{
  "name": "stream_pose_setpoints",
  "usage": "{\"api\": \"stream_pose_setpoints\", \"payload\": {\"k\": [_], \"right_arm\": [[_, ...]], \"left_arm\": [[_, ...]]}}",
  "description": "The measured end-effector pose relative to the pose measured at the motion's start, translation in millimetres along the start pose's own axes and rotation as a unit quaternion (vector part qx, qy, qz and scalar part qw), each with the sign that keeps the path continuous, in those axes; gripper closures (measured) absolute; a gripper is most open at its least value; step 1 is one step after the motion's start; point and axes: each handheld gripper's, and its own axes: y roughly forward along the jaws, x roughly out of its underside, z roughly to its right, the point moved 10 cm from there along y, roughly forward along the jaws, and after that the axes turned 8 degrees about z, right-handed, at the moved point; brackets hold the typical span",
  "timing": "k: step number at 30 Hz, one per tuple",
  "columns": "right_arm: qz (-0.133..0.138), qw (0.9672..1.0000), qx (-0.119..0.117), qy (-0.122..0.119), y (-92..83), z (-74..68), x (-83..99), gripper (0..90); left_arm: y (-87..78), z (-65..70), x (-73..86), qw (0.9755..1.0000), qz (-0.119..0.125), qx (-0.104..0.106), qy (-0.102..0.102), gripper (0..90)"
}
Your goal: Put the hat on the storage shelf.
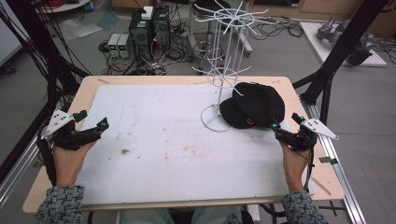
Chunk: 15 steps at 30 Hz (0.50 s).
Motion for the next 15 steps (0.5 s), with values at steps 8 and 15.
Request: {"api": "stream_pose_setpoints", "payload": {"k": [8, 15], "right_arm": [[-0.009, 0.9997, 0.023, -0.007, 32.4, 13.0, -3.7, 10.4], [-0.005, 0.9996, 0.029, -0.004, 61.9, 20.0, -17.5, 10.4]], "left_arm": [[2.5, 0.3, 1.2, 1.0000, -0.001, 0.001, 0.002, 15.3], [1.7, -1.5, 1.6, 1.0000, 0.000, 0.000, -0.001, 15.4]]}}
